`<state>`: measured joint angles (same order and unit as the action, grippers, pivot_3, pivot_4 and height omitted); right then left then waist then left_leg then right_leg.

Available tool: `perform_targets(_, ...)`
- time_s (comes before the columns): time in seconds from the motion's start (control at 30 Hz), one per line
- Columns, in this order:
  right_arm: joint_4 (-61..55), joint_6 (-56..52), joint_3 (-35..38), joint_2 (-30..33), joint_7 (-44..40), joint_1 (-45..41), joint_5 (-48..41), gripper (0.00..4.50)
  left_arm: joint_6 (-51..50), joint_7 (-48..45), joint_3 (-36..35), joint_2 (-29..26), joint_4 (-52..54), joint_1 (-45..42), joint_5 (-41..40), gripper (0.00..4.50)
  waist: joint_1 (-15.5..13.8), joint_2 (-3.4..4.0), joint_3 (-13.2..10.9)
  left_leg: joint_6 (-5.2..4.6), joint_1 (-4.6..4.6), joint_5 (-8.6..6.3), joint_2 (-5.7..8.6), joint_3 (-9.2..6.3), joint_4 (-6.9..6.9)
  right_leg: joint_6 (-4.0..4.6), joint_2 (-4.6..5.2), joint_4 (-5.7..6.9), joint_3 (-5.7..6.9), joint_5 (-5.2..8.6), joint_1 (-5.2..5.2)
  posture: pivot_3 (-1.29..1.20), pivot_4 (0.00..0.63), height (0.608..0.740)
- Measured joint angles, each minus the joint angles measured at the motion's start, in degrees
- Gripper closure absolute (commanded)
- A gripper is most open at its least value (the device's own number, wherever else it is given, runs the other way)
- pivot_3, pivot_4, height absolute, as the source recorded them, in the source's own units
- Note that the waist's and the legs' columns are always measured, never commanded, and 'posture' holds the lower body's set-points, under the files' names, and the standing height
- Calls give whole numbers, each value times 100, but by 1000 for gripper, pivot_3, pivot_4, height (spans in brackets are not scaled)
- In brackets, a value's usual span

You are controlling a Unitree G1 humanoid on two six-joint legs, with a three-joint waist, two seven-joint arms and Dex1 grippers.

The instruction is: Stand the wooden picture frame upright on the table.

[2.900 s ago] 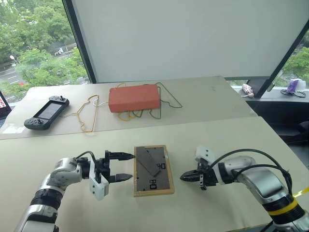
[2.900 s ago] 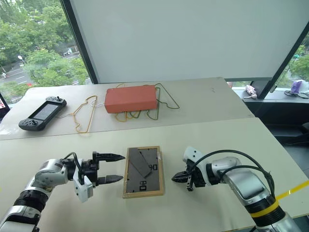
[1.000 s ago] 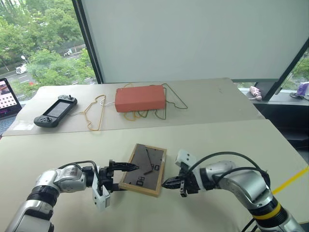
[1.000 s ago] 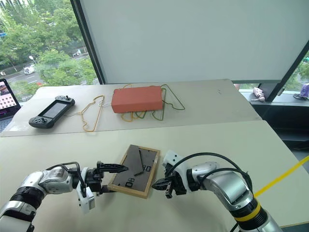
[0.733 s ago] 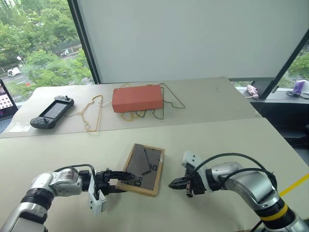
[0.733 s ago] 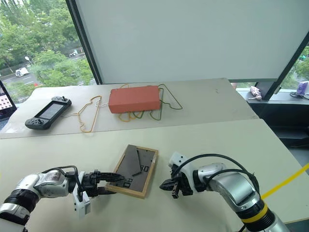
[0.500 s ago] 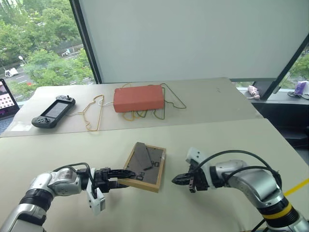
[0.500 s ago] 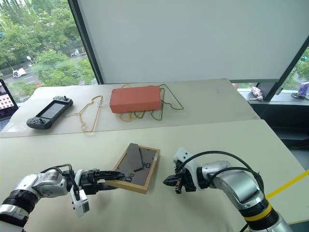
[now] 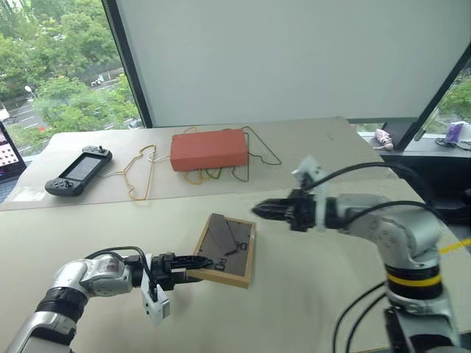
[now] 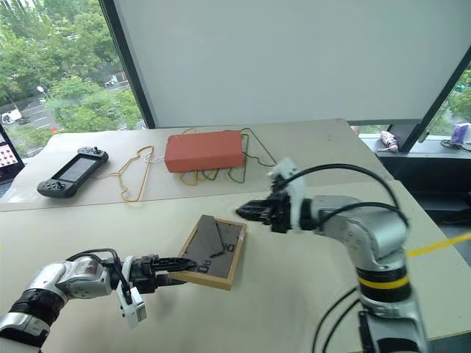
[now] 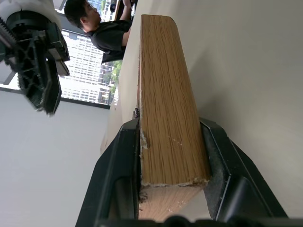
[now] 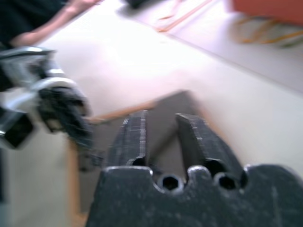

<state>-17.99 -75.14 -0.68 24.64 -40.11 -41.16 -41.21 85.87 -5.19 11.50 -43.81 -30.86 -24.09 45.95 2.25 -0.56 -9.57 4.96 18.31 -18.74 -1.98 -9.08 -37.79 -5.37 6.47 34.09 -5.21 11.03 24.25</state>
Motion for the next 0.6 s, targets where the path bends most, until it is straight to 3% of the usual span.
perform_targets(0.2,816,-172,-368,16,8,-323,70,45,-8,124,0,28,10,-6,116,3246,11,3,-2,-2,1,-1,0,-3,2,-1,2,-2,7,0,4,0,150,740)
perform_targets(0.37,1409,-69,-823,52,-261,-331,216,45,-77,216,0,29,80,-3,220,3246,36,4,-3,-3,1,-2,1,-4,2,-2,2,-2,6,0,6,0,150,740)
perform_targets(0.6,1871,204,-1269,-467,-539,-530,292,45,-133,377,0,23,127,38,348,3246,57,6,-3,-1,-2,0,0,-6,1,-1,1,2,8,0,8,0,150,740)
